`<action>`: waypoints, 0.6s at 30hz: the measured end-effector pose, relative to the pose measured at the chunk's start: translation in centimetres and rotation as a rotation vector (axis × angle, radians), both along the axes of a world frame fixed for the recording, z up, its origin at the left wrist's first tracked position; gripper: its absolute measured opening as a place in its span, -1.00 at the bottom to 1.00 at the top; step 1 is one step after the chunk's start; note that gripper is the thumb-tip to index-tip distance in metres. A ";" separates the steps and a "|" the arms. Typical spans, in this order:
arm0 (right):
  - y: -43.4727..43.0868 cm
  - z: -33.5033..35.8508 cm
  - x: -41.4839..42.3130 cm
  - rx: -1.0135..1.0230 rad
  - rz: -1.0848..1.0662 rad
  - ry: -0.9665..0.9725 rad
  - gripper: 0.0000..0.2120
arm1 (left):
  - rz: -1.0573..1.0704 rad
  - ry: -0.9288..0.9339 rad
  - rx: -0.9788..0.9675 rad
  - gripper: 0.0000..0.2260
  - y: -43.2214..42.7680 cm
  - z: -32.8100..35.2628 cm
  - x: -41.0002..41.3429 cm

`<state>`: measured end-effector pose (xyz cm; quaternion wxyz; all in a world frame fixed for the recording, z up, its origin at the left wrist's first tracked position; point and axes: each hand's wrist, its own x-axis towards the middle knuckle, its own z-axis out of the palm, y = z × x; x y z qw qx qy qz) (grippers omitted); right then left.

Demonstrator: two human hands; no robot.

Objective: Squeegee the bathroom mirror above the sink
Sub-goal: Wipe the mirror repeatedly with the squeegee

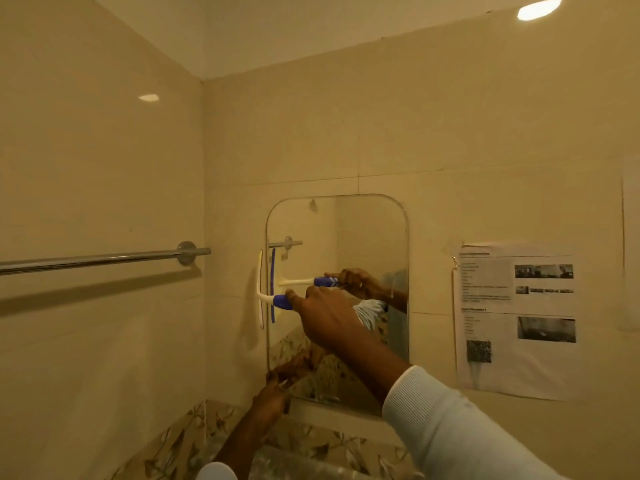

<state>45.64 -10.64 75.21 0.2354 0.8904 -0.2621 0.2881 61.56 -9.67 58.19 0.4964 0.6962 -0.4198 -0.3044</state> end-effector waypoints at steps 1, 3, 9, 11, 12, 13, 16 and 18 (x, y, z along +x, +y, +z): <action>-0.1 -0.1 -0.1 0.011 0.000 -0.008 -0.42 | -0.007 -0.052 0.033 -0.28 0.1 0.0 0.0; -0.3 -0.2 -0.4 0.042 0.008 -0.023 -0.41 | -0.008 -0.116 0.079 -0.20 0.1 0.0 0.0; -0.4 0.3 -1.3 0.065 -0.056 0.005 -0.44 | 0.017 -0.101 0.105 -0.23 -0.3 -0.3 0.2; -0.2 0.6 -1.9 0.074 -0.082 0.024 -0.45 | 0.014 -0.095 0.094 -0.22 -0.3 -0.4 0.4; -0.2 0.8 -2.4 0.076 -0.094 0.033 -0.46 | 0.009 -0.105 0.092 -0.23 -0.2 -0.3 0.3; -0.2 1.0 -3.0 0.077 -0.106 0.039 -0.46 | 0.006 -0.127 0.095 -0.24 -0.2 -0.2 0.3; -0.5 1.4 -5.4 0.065 -0.138 0.040 -0.43 | -0.007 -0.156 0.102 -0.24 -0.2 -0.2 0.3; -0.8 1.4 -7.2 0.058 -0.155 0.029 -0.40 | -0.006 -0.148 0.102 -0.22 0.0 -0.3 0.2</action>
